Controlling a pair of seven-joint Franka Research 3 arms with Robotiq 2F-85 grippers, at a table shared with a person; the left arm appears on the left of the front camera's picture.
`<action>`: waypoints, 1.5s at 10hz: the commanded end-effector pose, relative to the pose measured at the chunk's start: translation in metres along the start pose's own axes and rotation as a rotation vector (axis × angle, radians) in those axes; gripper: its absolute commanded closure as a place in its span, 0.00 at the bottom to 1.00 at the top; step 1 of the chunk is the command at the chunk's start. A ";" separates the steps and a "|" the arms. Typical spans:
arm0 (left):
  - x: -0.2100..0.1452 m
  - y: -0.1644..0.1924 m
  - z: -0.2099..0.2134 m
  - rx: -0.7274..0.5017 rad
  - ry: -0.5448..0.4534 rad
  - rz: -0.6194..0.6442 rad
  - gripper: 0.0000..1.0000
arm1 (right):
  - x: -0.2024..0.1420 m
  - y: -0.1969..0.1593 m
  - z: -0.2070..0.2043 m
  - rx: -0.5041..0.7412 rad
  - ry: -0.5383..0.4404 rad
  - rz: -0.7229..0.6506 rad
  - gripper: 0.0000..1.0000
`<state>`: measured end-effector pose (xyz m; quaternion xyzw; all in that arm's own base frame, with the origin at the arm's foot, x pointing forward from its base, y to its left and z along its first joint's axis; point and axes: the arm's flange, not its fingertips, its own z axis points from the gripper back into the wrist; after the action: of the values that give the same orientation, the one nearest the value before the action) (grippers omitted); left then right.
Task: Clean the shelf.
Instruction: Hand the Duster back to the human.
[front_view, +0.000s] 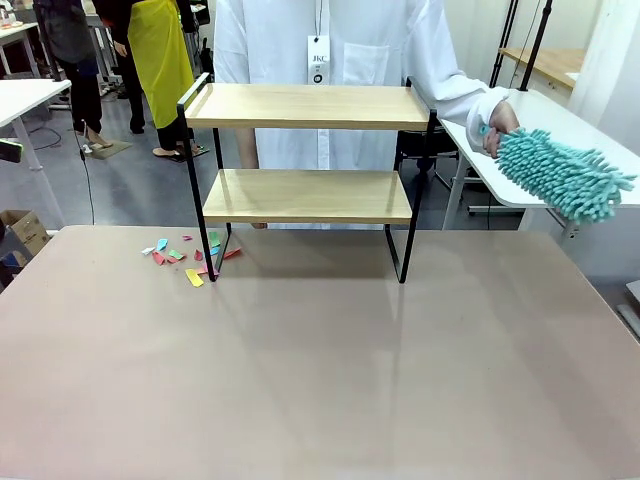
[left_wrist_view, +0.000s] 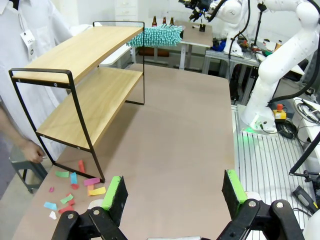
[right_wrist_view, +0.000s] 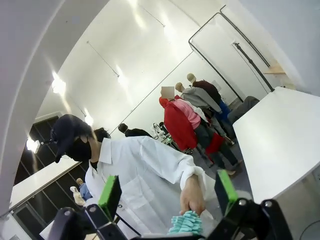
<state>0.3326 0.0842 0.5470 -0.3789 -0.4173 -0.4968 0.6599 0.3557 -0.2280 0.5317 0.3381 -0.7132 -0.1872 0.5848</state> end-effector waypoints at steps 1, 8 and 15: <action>0.002 0.000 0.000 -0.001 -0.034 -0.022 0.00 | 0.001 0.001 0.004 -0.009 0.001 0.026 0.00; 0.002 0.000 0.000 -0.001 -0.034 -0.022 0.00 | 0.001 0.001 0.004 -0.009 0.001 0.026 0.00; 0.002 0.000 0.000 -0.001 -0.034 -0.022 0.00 | 0.001 0.001 0.004 -0.009 0.001 0.026 0.00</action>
<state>0.3326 0.0842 0.5470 -0.3789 -0.4173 -0.4968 0.6598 0.3546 -0.2298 0.5317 0.3360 -0.7138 -0.1881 0.5850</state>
